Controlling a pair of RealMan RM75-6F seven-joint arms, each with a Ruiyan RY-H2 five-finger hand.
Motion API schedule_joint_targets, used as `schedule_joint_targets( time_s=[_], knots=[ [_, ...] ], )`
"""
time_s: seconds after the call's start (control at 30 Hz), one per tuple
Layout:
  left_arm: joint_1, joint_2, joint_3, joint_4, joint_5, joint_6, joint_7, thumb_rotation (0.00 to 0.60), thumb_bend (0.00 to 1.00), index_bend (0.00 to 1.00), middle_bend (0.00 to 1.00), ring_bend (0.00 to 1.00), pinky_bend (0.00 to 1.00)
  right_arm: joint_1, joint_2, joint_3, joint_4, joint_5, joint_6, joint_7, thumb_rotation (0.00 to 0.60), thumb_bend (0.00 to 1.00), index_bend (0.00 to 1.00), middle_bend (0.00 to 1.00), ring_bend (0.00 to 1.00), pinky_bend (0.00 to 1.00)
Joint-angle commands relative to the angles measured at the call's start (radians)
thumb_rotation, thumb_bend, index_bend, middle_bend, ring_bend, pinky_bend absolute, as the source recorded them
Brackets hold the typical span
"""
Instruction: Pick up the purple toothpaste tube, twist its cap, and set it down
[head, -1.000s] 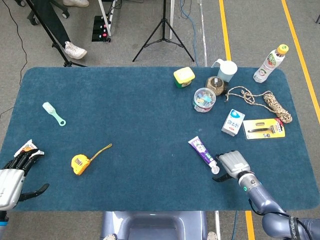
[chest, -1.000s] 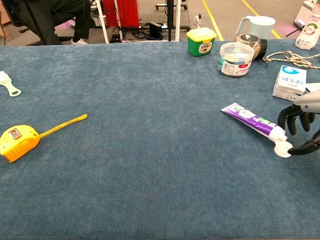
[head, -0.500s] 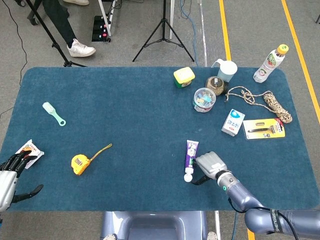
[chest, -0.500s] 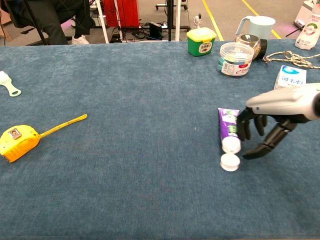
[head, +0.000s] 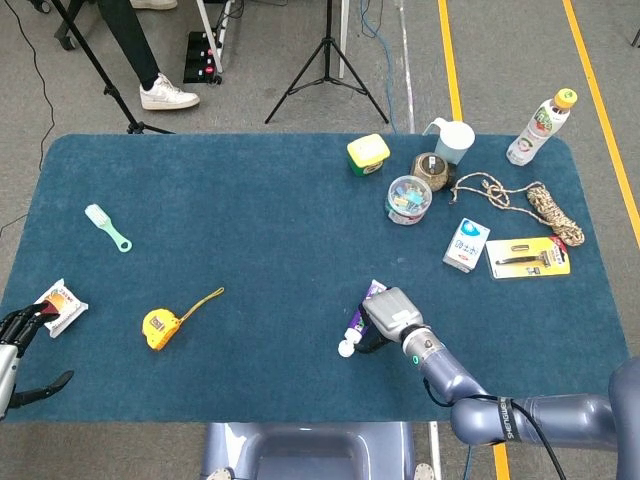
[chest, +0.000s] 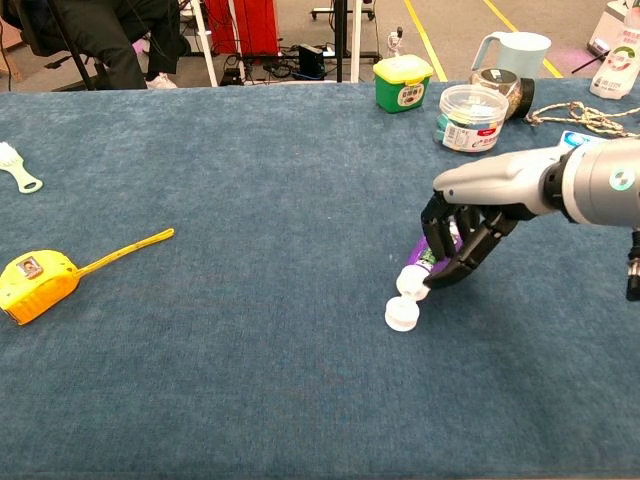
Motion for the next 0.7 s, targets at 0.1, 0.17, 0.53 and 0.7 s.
schedule_joint_targets(
  time_s=[0.1, 0.17, 0.53, 0.7],
  knots=[
    [-0.001, 0.000, 0.004, -0.006, 0.009, -0.004, 0.006, 0.530, 0.15, 0.21, 0.17, 0.14, 0.28, -0.028, 0.047, 0.000, -0.007, -0.097, 0.039, 0.055, 0.322, 0.28, 0.22, 0.34, 0.35, 0.28],
    [0.000, 0.001, 0.005, -0.011, 0.013, -0.002, 0.009, 0.529, 0.15, 0.21, 0.17, 0.14, 0.28, -0.042, 0.051, 0.000, 0.000, -0.148, 0.033, 0.089, 0.355, 0.28, 0.20, 0.33, 0.35, 0.28],
    [0.018, 0.029, 0.009, -0.053, 0.029, 0.029, 0.045, 0.531, 0.15, 0.21, 0.17, 0.14, 0.28, -0.135, -0.005, -0.029, 0.160, -0.632, -0.025, 0.423, 0.392, 0.28, 0.23, 0.32, 0.34, 0.27],
    [0.031, 0.045, 0.014, -0.069, 0.035, 0.045, 0.055, 0.530, 0.15, 0.21, 0.17, 0.14, 0.28, -0.132, -0.054, -0.036, 0.270, -0.758, -0.036, 0.518, 0.394, 0.28, 0.23, 0.32, 0.34, 0.27]
  ],
)
